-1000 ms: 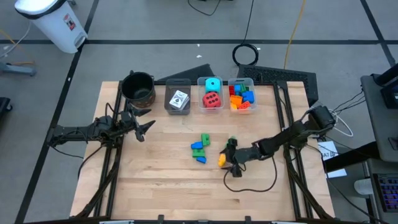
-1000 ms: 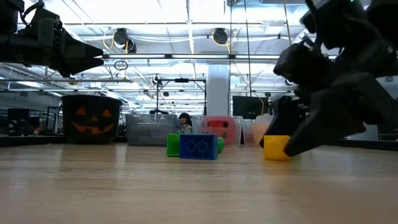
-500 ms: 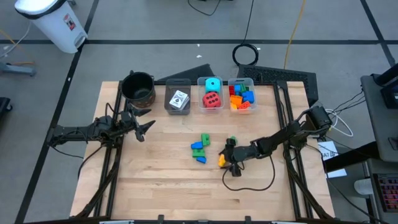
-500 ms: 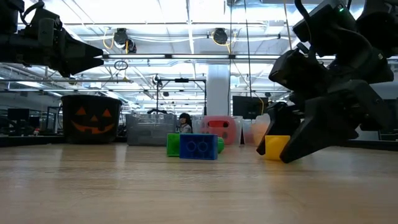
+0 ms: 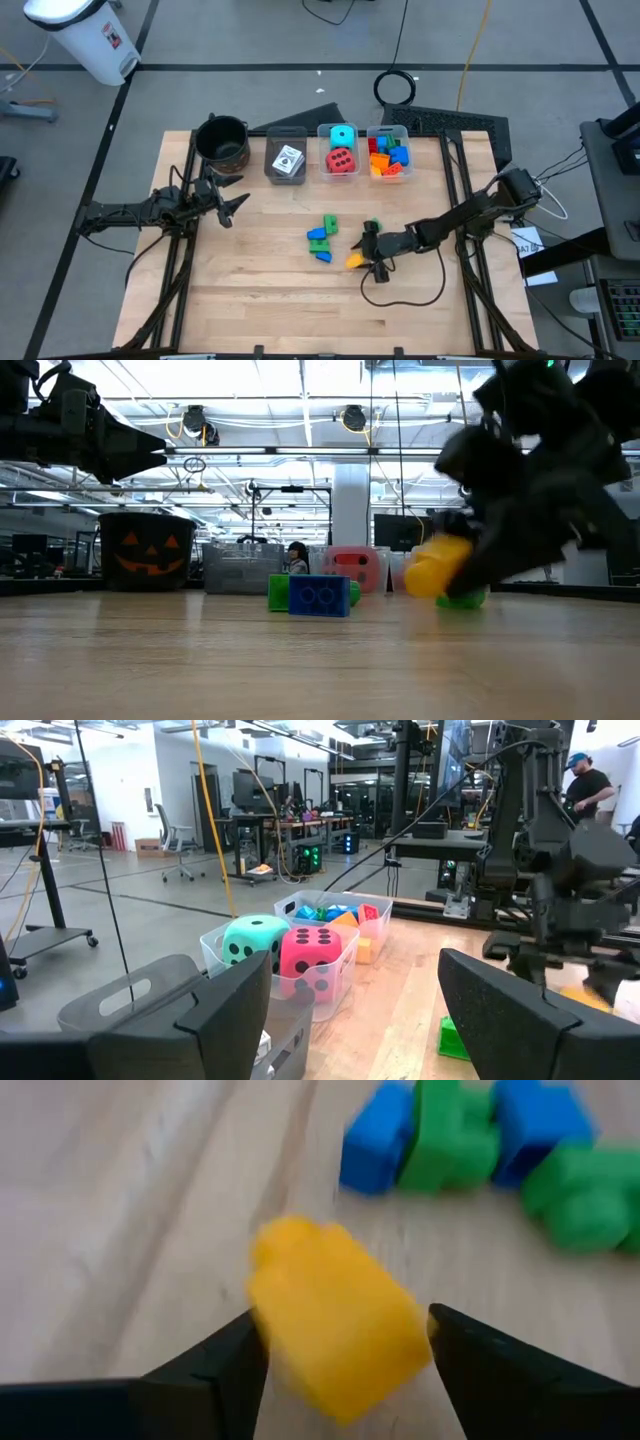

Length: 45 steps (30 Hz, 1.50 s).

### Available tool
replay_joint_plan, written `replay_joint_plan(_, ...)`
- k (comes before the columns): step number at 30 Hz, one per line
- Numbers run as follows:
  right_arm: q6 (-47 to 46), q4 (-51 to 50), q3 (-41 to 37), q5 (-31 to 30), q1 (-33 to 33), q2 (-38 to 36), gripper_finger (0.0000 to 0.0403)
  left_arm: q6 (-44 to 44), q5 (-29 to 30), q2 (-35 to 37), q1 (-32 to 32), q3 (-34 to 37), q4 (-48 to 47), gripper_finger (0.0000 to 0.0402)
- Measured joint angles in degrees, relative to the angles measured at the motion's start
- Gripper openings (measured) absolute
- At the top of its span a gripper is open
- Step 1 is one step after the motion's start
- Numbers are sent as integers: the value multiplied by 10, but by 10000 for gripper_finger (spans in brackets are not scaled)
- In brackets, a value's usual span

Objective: Pick & Place Toys
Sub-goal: Put the yellow one stud game piece into the right transparent bin

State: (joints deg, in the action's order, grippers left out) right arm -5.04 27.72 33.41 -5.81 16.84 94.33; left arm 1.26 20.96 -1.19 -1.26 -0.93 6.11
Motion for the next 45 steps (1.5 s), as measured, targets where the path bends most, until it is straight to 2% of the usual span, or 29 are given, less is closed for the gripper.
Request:
replay_joint_plan(4, -8, 5, 0, 0, 0, -46, 226, 0, 0, 0, 0, 0, 0, 292)
replay_joint_plan(10, 3, 8, 0, -1, 0, -109, 152, 0, 0, 0, 0, 0, 0, 292)
replay_joint_plan(13, 3, 13, 0, -1, 0, -117, 123, 0, 0, 0, 0, 0, 0, 292)
replay_joint_plan(16, 16, 5, 1, -1, 0, -110, 113, 0, 0, 0, 0, 0, 0, 292)
replay_joint_plan(21, 75, 15, 0, -1, -20, -80, 141, 0, 0, 0, 0, 0, 0, 292)
replay_joint_plan(29, 74, 35, 0, 1, -59, -37, 260, 0, 0, 0, 0, 0, 0, 292)
replay_joint_plan(31, 79, 36, 0, 22, -65, -24, 284, 0, 0, 0, 0, 0, 0, 292)
replay_joint_plan(33, 87, 37, 0, 71, -74, -14, 298, 0, 0, 0, 0, 0, 1, 292)
replay_joint_plan(35, 102, 45, 0, 107, -82, -1, 302, 0, 0, 0, 0, 0, 0, 292)
replay_joint_plan(38, 127, 47, 1, 114, -98, 19, 295, 0, 0, 0, 0, 0, 0, 292)
replay_joint_plan(45, 136, 58, 1, 137, -131, 48, 246, 0, 0, 0, 0, 0, 0, 292)
